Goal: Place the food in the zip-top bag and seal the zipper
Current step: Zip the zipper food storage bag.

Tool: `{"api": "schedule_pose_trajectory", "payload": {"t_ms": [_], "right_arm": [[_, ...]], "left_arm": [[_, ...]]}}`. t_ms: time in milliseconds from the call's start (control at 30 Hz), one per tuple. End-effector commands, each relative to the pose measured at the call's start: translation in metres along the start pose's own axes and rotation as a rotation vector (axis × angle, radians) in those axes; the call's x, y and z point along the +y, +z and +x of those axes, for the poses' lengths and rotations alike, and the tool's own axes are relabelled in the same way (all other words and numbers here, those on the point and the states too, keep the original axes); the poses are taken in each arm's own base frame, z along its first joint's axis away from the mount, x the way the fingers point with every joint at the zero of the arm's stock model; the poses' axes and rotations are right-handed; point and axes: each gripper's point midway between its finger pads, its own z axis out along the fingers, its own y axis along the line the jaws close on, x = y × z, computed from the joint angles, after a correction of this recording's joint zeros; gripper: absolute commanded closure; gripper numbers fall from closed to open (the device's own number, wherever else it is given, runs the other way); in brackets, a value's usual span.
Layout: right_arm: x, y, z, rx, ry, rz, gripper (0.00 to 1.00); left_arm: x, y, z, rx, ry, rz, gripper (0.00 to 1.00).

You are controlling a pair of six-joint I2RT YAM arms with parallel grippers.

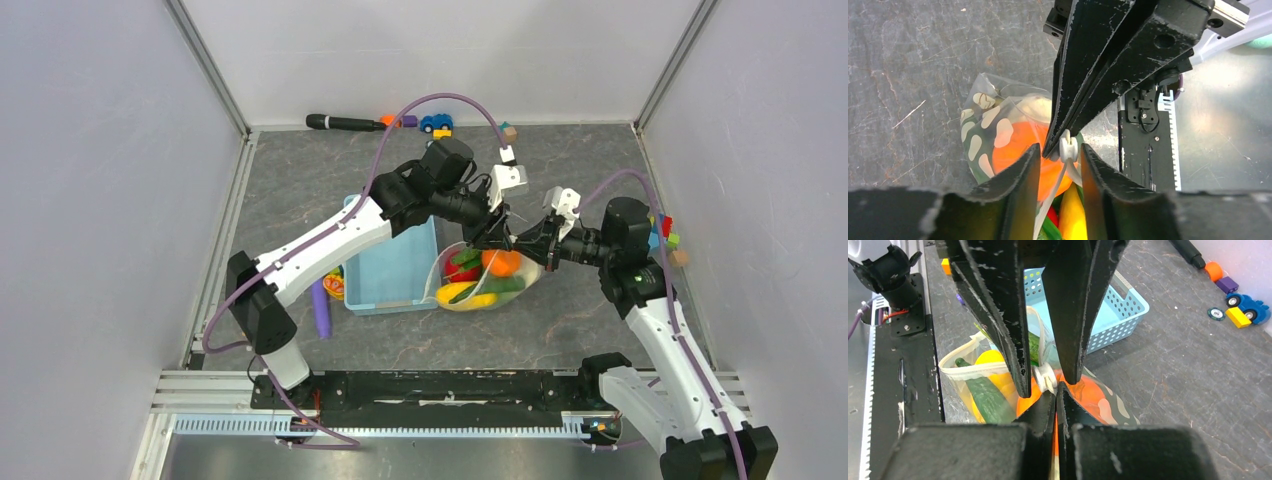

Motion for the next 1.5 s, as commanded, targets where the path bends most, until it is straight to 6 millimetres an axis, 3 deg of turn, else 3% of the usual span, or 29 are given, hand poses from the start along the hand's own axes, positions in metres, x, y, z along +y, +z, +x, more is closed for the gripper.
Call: {"api": "schedule_pose_trajectory", "payload": {"t_ms": [0, 400, 467, 567, 700, 900, 1267, 1467], "right_arm": [[0.006, -0.006, -0.038, -0.073, -0.163, -0.035, 1.0], [0.008, -0.006, -0.034, -0.065, -0.184, -0.052, 1.0], [0.009, -0.006, -0.032, -0.063, -0.184, -0.054, 1.0], [0.007, -0.006, -0.031, -0.06, -0.181, -0.042, 1.0], [0.005, -0.005, -0.029, -0.054, -0.172, -0.032, 1.0], [-0.023, -0.01, -0.032, -0.031, -0.115, 0.143, 1.0], [-0.025, -0.015, -0.04, -0.048, -0.122, 0.191, 1.0], [-0.035, -0.017, -0.038, -0.037, -0.104, 0.238, 1.0]], "left_arm": [[-0.009, -0.001, -0.02, -0.051, 0.091, 0.054, 0.62], [-0.021, 0.007, -0.015, -0.033, 0.098, 0.11, 0.66], [-0.023, 0.01, -0.011, -0.013, 0.105, 0.116, 0.73], [-0.026, 0.014, -0.007, 0.003, 0.113, 0.115, 0.98], [-0.031, 0.016, -0.001, 0.022, 0.112, 0.131, 0.98], [-0.03, 0.011, 0.016, 0.075, 0.117, 0.069, 0.98], [-0.013, -0.001, 0.057, 0.177, 0.088, -0.074, 0.98], [-0.014, -0.008, 0.06, 0.166, 0.061, -0.111, 0.98]]}}
